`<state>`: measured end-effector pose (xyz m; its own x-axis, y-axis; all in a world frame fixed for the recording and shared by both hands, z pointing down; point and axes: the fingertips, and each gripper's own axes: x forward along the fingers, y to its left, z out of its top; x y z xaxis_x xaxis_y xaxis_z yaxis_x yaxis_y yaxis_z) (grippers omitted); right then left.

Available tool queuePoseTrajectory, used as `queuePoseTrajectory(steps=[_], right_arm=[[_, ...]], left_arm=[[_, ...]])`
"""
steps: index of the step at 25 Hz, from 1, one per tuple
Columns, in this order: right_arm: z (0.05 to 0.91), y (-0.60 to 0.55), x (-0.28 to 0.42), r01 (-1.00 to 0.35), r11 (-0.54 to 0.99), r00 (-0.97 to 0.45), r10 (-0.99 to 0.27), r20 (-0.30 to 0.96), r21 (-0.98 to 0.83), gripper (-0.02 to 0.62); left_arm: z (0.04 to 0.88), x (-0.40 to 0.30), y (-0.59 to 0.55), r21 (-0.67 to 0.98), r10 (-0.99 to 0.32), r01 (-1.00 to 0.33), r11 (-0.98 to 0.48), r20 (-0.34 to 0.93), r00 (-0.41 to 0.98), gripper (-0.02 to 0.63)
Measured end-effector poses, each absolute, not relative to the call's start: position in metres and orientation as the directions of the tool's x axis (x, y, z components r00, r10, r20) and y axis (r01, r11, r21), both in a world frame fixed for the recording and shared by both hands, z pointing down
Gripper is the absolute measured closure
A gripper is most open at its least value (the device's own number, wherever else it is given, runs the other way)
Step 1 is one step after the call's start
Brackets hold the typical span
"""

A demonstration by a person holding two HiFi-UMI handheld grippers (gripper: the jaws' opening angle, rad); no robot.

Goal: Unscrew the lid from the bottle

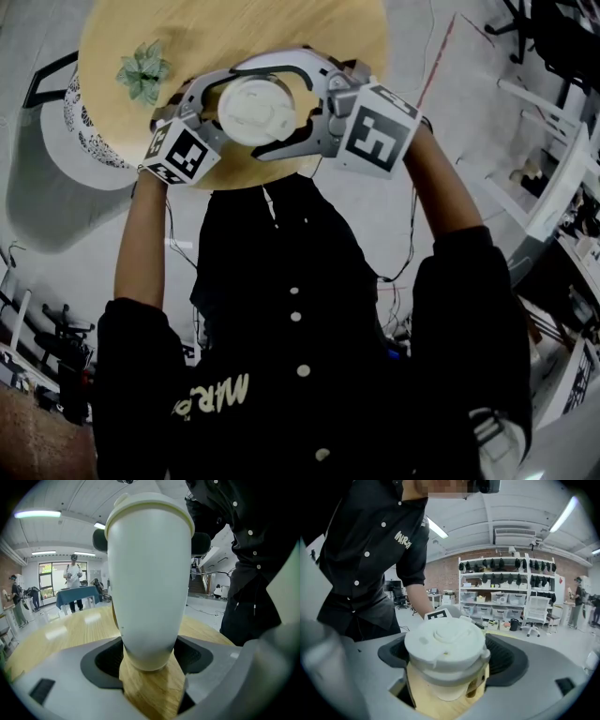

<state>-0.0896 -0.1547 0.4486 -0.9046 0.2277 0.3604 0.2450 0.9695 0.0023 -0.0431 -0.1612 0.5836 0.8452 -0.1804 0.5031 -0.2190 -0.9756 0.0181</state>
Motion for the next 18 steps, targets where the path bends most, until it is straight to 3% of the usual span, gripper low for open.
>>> queuePoseTrajectory(steps=[3,7,12,16,18], right_arm=[[0.448,-0.162,-0.083,0.112,0.993,-0.918,0.111,0.380,-0.020,0.101],[0.443,-0.166,-0.069,-0.186,0.981,-0.909,-0.150,0.389,-0.056,0.093],[0.443,-0.176,-0.068,-0.583,0.809,-0.756,-0.507,0.414,-0.073,0.091],[0.448,-0.184,-0.073,-0.746,0.665,-0.612,-0.665,0.428,-0.034,0.091],[0.445,-0.186,-0.077,-0.760,0.650,-0.602,-0.693,0.396,-0.018,0.130]], left_arm=[[0.582,-0.043,-0.160,0.015,-0.186,-0.224,-0.975,0.503,0.844,0.273],[0.580,-0.042,-0.159,0.012,-0.199,-0.236,-0.972,0.495,0.846,0.273],[0.579,-0.042,-0.160,0.008,-0.207,-0.242,-0.970,0.496,0.843,0.273],[0.578,-0.041,-0.159,0.008,-0.217,-0.255,-0.967,0.498,0.839,0.272],[0.577,-0.041,-0.159,0.010,-0.221,-0.260,-0.966,0.497,0.839,0.273]])
